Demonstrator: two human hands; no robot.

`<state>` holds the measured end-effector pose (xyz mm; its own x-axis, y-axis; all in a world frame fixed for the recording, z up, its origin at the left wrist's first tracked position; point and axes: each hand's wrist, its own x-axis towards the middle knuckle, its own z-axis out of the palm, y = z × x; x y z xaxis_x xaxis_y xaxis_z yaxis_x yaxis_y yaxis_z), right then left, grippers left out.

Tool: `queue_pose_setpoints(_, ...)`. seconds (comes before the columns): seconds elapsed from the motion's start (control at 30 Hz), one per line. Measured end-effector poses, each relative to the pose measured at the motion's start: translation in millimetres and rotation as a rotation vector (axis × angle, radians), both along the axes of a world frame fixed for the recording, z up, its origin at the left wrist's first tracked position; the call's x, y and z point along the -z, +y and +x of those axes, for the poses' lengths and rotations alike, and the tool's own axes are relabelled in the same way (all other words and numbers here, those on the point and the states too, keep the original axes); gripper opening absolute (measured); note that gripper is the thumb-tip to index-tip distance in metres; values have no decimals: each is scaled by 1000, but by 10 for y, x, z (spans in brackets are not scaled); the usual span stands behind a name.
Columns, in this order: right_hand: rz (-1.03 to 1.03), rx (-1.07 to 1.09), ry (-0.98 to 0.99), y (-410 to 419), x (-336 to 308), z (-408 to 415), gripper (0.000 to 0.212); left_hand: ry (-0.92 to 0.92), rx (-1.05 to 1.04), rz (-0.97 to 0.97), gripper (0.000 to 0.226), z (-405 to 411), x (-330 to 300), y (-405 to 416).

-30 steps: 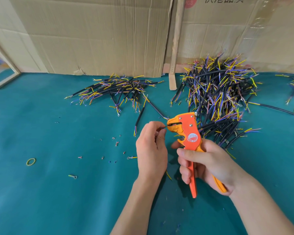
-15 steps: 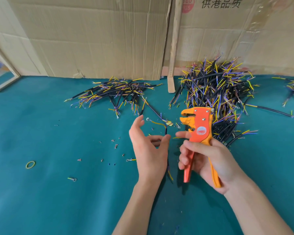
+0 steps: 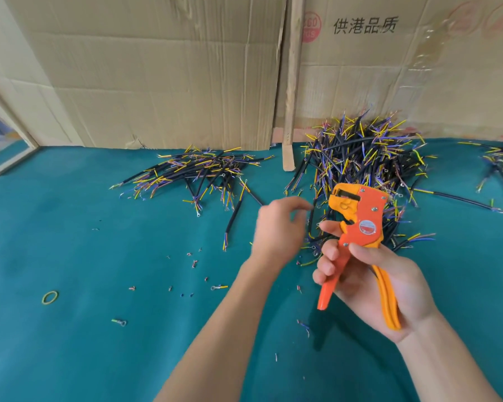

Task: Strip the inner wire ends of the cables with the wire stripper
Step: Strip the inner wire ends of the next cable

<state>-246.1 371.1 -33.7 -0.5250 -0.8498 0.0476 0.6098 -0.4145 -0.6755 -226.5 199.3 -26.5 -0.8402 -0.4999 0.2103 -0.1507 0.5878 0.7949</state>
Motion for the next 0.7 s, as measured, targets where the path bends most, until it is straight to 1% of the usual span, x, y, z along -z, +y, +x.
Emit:
queue_pose_setpoints(0.07, 20, 42, -15, -11, 19, -14, 66, -47, -290, -48, 30, 140, 65, -313)
queue_pose_setpoints(0.1, 31, 59, -21, -17, 29, -21, 67, -94, -402, -55, 31, 241, 110, -485)
queue_pose_setpoints(0.17, 50, 94, -27, -32, 47, -36, 70, -218, -509, -113, 22, 424, 208, -729)
queue_pose_setpoints(0.23, 57, 120, -40, -51, 54, -40, 70, -311, -501, -206, 13, 523, 254, -791)
queue_pose_setpoints(0.33, 68, 140, -49, -69, 63, -48, 70, -416, -435, -387, 17, 538, 257, -772)
queue_pose_setpoints(0.4, 82, 141, -47, -78, 64, -40, 74, -435, -435, -438, 16, 548, 258, -747)
queue_pose_setpoints(0.47, 104, 145, -51, -94, 71, -23, 75, -436, -448, -440, 14, 582, 279, -708)
queue_pose_setpoints(0.57, 138, 141, -35, -115, 82, 12, 63, -398, -453, -424, 13, 634, 276, -636)
queue_pose_setpoints(0.63, 159, 135, -27, -132, 83, 35, 60, -337, -461, -380, 12, 684, 236, -565)
queue_pose_setpoints(0.7, 183, 138, -13, -147, 79, 47, 60, -232, -448, -303, 8, 758, 200, -446)
